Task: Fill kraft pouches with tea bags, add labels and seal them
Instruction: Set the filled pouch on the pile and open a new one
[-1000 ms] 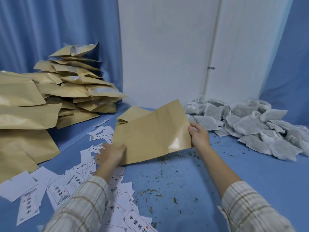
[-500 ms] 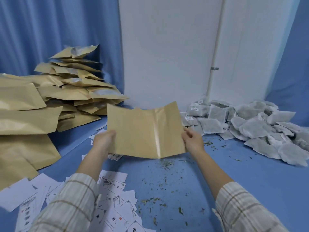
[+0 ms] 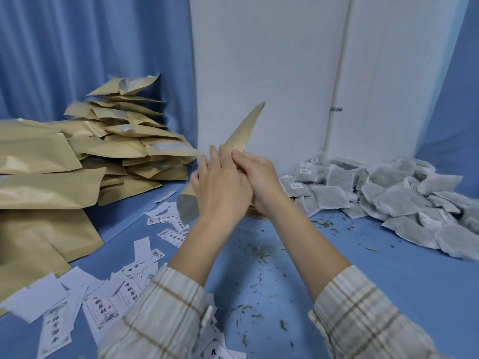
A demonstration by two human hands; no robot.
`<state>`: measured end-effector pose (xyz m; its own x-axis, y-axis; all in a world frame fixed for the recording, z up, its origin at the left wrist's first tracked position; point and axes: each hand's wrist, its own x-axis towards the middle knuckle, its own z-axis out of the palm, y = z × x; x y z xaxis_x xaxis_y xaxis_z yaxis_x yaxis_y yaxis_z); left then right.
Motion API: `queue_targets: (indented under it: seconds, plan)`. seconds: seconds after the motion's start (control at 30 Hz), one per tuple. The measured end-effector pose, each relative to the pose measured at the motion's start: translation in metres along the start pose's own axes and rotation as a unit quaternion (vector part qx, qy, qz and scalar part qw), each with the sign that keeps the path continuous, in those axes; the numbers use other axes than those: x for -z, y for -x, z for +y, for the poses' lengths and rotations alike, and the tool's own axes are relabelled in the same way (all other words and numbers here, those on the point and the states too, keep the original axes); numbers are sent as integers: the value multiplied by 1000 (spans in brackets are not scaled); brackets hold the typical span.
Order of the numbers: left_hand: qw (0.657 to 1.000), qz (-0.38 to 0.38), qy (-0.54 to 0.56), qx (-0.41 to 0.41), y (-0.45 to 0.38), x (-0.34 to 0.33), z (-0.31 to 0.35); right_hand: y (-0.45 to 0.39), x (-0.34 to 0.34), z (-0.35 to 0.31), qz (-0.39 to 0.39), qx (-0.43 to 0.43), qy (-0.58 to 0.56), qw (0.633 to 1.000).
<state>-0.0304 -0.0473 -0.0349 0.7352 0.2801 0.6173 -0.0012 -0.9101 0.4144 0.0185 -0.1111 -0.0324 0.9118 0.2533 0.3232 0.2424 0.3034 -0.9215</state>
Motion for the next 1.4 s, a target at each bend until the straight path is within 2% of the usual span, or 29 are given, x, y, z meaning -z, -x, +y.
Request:
queue_targets:
  seconds: [0.1,0.2,0.27,0.3,0.37,0.43,0.63,0.67,0.73,0.77,0.8,0.83,0.9,0.97,1.03,1.13,1.2,1.3,1.37,1.4]
  plan:
    - [1000,-14,22,-5,8,-6,3,4,21,-2,21,-12,-35,999]
    - [997,-5,72,-9,14,-14,5,8,38,0,62,-68,-94,991]
    - [991,-30,132,10,13,-21,8,12,47,4,63,-100,-94,989]
    - [980,-60,184,42,11,-24,11,14,51,7,60,-109,-75,989]
    - [938,-136,293,127,7,-26,16,20,58,11,52,-116,-13,992]
    - [907,-165,345,176,4,-29,19,28,66,12,40,-116,48,991]
    - [875,-195,401,188,10,-41,29,42,86,9,16,-145,76,986]
    - [874,-191,405,191,11,-43,31,45,88,9,14,-150,59,987]
    - [899,-180,363,167,12,-48,35,48,95,8,23,-147,37,988]
    - [918,-180,321,150,13,-50,36,49,96,8,39,-130,61,989]
    - [934,-179,281,130,16,-51,39,50,96,8,62,-103,132,984]
    - [946,-177,248,109,19,-53,42,50,96,11,86,-65,243,964]
    - [964,-165,199,69,22,-58,46,51,92,16,110,19,437,893]
    - [975,-142,164,52,22,-63,48,51,96,20,146,60,451,879]
    - [981,-121,150,35,22,-65,45,49,111,21,190,57,415,888]
    - [985,-132,108,-9,21,-63,46,52,125,24,188,100,476,853]
    - [986,-151,29,-60,25,-62,56,51,126,28,174,160,516,823]
    - [983,-136,-47,-117,33,-58,76,43,126,25,209,218,616,728]
    - [975,-118,-92,-165,39,-60,88,41,135,23,182,237,628,718]
    - [970,-117,-111,-182,42,-61,95,35,144,27,166,253,662,686]
